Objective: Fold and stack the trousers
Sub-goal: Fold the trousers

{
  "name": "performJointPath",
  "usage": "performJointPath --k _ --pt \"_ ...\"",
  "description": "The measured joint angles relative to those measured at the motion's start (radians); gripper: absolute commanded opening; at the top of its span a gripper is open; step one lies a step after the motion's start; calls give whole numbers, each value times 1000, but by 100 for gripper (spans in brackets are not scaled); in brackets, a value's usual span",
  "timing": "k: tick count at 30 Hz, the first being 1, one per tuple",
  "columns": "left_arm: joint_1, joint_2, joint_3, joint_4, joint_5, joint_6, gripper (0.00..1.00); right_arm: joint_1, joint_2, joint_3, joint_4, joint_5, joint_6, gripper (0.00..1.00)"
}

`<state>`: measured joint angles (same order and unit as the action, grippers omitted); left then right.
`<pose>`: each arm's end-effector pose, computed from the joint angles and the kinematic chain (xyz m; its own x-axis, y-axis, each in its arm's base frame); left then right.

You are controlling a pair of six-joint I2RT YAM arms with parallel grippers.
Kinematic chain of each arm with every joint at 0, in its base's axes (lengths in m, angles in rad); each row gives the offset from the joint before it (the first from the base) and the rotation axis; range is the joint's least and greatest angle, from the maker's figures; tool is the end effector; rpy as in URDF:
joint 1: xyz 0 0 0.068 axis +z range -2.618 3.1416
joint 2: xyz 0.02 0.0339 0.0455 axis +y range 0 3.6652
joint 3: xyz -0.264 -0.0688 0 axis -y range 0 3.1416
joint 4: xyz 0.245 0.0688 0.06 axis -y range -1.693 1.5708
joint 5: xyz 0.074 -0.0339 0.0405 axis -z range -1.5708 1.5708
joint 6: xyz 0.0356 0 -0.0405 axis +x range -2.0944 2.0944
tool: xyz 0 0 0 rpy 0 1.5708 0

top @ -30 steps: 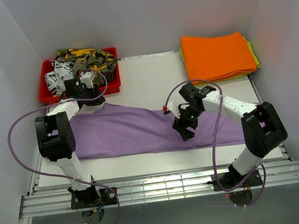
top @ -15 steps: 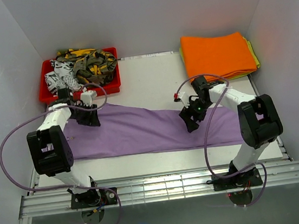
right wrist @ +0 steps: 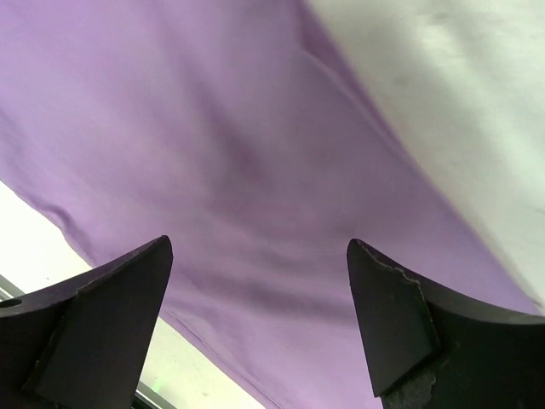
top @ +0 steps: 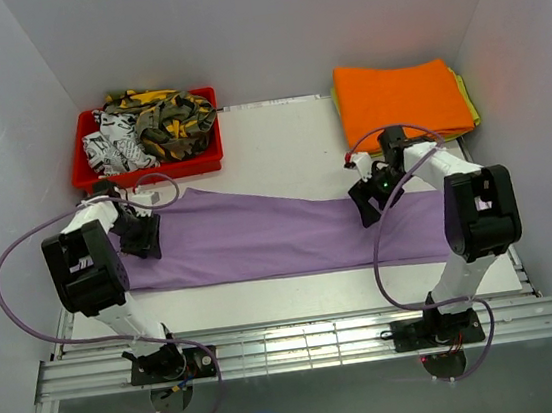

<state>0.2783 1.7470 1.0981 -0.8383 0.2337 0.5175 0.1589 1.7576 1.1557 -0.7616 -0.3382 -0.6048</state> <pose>0.2973 0.0764 0.1649 -0.9557 0.2275 -0.1867 0.2579 0.9530 -0.1592 0.3211 0.0634 0.1784 -0.6717 -0.6509 -0.3539 -0.7277 0.6693 0.1501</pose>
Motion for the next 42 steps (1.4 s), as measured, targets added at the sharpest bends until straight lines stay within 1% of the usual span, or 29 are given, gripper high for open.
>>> performJointPath --k 2,5,8,11,13,15,19,22,35,38,39,41,42 --pt "10 19 25 4 -20 -11 57 -35 -9 46 -21 -6 7 88" --pt "21 47 58 8 -44 -56 57 -140 -53 81 -39 -25 25 87" --pt "24 55 66 9 -56 -94 57 -312 -132 72 -70 -24 30 87" --pt "27 58 68 10 -59 -123 57 -489 -214 25 -80 3 27 84" --pt "27 58 68 12 -59 -135 57 -584 -248 -15 -93 30 24 82" --pt "27 58 69 12 -59 -145 57 -659 -257 -51 -103 52 21 79" --pt "29 64 78 7 -58 -164 57 -777 -254 -121 -98 107 20 77" --pt "30 67 82 3 -57 -172 57 -807 -244 -155 -74 147 21 76" --pt "34 72 91 -3 -54 -179 57 -806 -132 -216 109 249 30 77" --pt "34 72 91 -2 -50 -187 57 -806 -128 -214 111 249 23 68" --pt "34 72 91 -2 -47 -191 57 -806 -128 -213 113 244 21 57" --pt "35 72 91 -1 -44 -197 57 -808 -126 -211 113 218 16 44" --pt "36 71 91 0 -42 -200 57 -807 -124 -210 113 199 18 27"
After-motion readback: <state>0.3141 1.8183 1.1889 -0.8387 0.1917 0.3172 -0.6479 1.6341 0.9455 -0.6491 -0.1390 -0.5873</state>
